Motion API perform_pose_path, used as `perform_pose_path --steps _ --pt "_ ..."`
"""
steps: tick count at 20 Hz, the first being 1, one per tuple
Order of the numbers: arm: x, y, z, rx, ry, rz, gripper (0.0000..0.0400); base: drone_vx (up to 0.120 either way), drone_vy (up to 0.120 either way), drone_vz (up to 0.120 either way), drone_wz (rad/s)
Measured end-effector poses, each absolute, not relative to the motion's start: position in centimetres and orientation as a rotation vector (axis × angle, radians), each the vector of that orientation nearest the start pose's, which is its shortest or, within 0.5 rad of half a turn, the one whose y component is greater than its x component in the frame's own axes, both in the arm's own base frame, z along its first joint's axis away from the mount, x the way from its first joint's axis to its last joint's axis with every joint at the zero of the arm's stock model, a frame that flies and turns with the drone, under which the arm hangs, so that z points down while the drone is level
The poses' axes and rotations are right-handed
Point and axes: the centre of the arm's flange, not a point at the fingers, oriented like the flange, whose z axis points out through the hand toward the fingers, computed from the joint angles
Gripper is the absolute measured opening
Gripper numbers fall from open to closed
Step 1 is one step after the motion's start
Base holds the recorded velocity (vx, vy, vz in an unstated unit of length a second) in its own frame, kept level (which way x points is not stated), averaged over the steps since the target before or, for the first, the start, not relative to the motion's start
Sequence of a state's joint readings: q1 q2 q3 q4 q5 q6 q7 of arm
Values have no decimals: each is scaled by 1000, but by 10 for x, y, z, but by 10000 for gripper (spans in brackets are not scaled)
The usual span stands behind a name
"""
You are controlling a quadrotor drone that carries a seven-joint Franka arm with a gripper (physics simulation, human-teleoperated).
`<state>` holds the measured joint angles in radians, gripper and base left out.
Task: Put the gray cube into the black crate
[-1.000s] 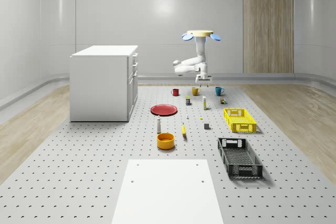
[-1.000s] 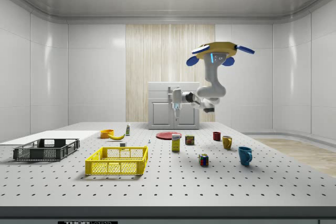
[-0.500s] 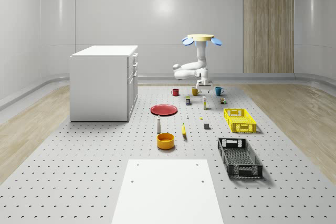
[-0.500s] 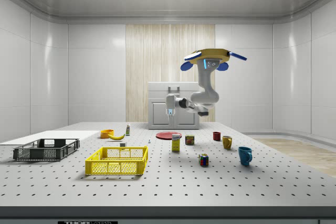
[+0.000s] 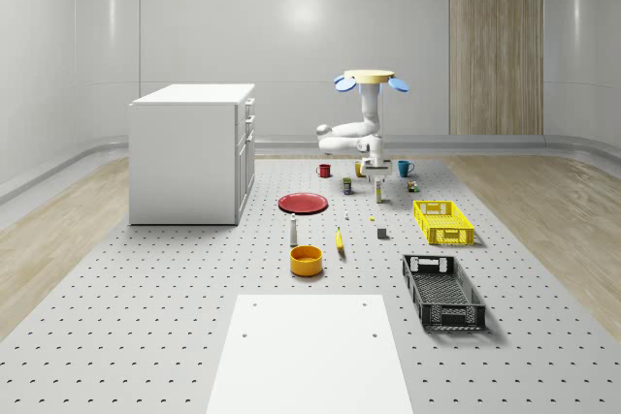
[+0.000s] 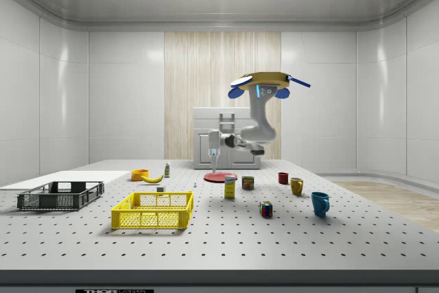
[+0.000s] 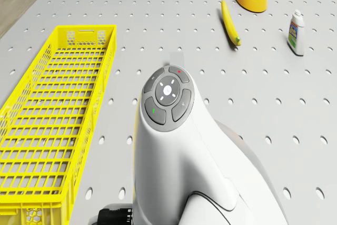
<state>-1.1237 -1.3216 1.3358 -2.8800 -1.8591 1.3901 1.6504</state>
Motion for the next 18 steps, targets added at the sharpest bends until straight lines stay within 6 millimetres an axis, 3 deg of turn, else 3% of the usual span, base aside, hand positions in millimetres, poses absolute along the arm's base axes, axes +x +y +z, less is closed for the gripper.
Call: perform_pose_path --steps 18 --pt "307 0 491 1 -2 785 400 120 0 -116 0"
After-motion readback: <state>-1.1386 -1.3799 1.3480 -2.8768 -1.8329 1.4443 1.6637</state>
